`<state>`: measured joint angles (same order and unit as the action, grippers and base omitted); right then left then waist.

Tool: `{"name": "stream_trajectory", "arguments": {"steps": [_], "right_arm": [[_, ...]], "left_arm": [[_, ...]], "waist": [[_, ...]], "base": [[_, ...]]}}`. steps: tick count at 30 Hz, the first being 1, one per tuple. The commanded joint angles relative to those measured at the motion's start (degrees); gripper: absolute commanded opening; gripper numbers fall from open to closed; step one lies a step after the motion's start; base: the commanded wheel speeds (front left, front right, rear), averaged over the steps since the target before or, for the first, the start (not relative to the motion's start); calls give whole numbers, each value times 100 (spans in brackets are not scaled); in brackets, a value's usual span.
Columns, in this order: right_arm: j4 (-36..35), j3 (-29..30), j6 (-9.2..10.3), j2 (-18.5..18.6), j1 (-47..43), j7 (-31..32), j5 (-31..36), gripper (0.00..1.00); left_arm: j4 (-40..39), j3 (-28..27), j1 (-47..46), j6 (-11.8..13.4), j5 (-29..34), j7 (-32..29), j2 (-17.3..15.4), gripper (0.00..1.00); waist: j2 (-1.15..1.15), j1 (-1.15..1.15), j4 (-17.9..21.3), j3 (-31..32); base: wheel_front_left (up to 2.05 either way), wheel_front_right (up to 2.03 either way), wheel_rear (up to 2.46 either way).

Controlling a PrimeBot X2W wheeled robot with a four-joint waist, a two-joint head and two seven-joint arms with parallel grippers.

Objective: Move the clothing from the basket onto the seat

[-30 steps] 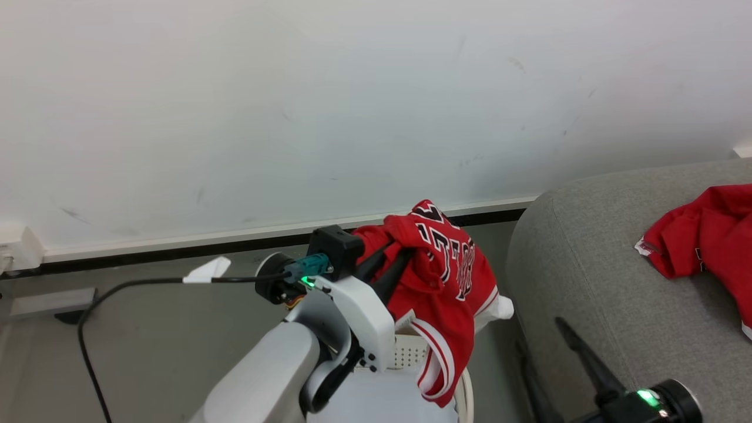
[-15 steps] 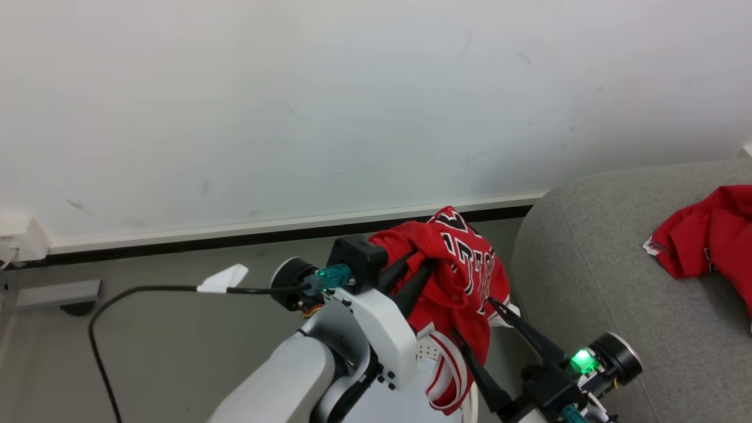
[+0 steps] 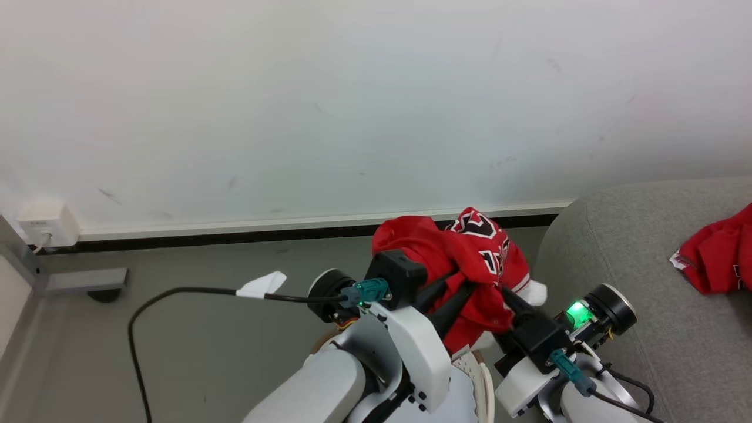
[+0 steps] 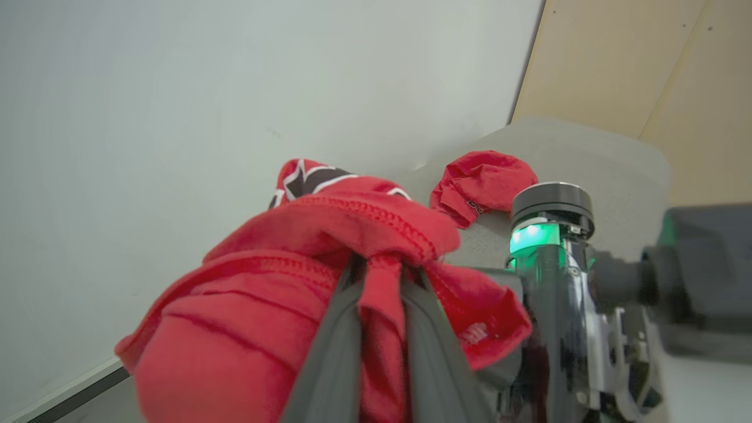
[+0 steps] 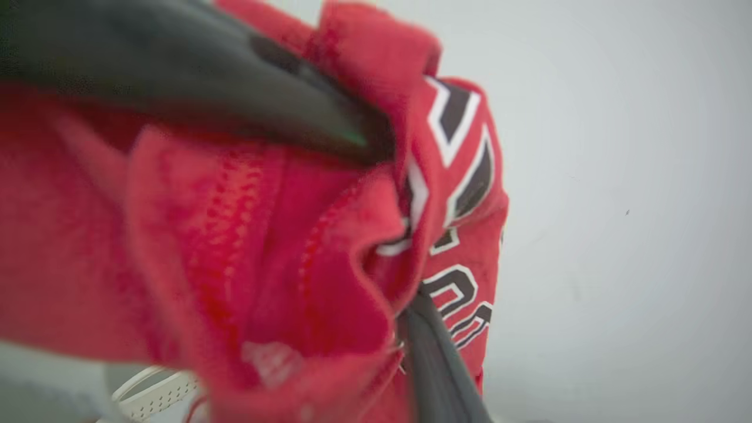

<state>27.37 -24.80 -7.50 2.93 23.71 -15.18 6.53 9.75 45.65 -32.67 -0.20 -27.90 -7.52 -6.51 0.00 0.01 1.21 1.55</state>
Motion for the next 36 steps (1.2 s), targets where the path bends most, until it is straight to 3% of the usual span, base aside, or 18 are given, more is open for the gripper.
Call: {"name": "stream_trajectory", "arguments": {"steps": [1, 7, 10, 11, 12, 28, 36], "right_arm": [[-62, 22, 3, 3, 51, 4, -157, 0], [-188, 298, 3, 2, -104, 4, -461, 0], [-210, 453, 3, 0, -139, 5, -552, 0], [-206, 497, 3, 0, -148, 4, -612, 0], [-205, 547, 3, 0, -151, 5, -667, 0], [-466, 1399, 3, 0, -133, 5, -669, 0], [-569, 1658, 3, 6, -222, 5, -507, 0]], "left_arm": [[44, 7, 72, 6, -43, 13, -21, 0], [162, -13, 156, 90, 0, 86, -121, 0], [217, -21, 167, 138, 60, 167, -164, 52], [234, -20, 173, 156, 90, 223, -175, 91], [265, 1, 173, 167, 147, 270, -199, 100], [1018, 292, 392, 277, 449, 1174, -47, 100], [1145, 283, 330, 288, 368, 1342, -16, 100]], "waist": [[0, -1, -39, 8], [0, -1, -66, -9], [0, -1, -40, -18], [0, -1, -30, -21], [0, -1, -19, -21], [0, -1, 256, -77], [0, -1, 691, -139]], "base": [[0, 0, 0], [0, 0, 0], [0, 0, 0], [0, 0, 0], [0, 0, 0], [0, 0, 0], [0, 0, 0]]}}
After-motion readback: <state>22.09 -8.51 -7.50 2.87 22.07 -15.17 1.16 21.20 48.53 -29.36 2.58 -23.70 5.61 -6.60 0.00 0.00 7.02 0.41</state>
